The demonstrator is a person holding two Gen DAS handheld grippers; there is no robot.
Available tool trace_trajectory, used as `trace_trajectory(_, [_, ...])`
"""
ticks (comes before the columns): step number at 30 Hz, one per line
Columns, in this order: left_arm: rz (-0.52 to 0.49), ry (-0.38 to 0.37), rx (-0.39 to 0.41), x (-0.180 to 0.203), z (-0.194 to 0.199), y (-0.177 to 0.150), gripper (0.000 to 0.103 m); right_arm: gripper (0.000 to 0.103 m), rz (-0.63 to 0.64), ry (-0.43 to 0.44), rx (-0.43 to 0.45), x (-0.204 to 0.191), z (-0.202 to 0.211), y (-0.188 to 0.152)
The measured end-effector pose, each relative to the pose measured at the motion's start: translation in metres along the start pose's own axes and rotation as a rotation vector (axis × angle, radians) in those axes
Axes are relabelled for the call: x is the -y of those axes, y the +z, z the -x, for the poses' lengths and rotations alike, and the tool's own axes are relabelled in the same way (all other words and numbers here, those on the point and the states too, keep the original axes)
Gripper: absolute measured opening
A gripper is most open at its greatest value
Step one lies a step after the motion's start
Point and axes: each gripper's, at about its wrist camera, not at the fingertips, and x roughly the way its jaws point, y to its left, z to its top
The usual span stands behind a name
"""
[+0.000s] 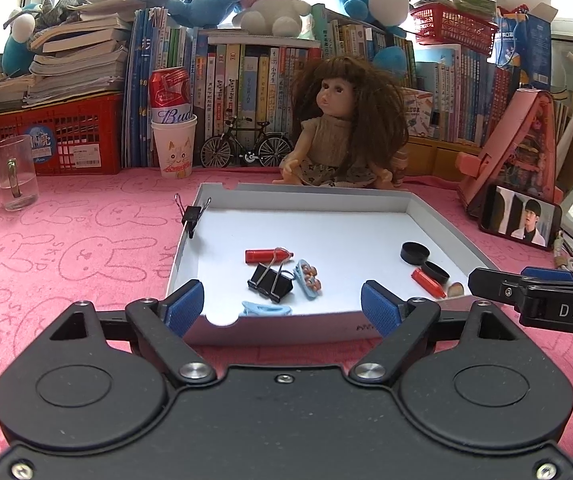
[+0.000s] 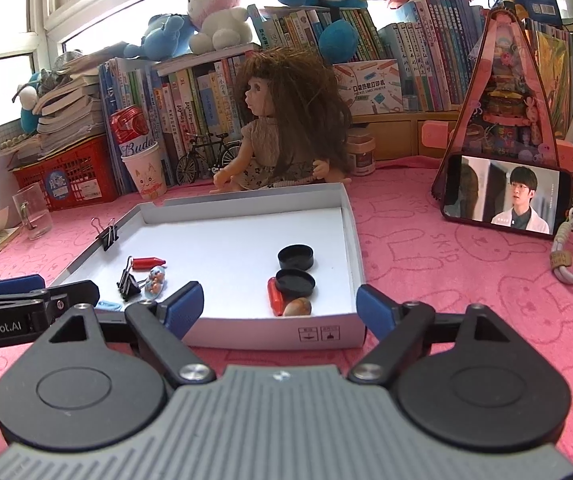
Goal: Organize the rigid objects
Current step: 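Move both open tools back toward the remaining lid and walnut on the tablecloth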
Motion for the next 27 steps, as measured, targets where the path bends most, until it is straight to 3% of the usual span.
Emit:
trace_trajectory(15, [-0.048, -0.067, -0.038, 0.002, 0.036, -0.028, 0.085, 0.096, 0.101, 0.01, 0.025, -0.005, 0.039, -0.024])
trace_trajectory(27, [-0.115, -0.078, -0.062, 0.001, 0.048, -0.053, 0.086, 0.096, 0.11, 0.036, -0.017, -0.006, 0.045, -0.05])
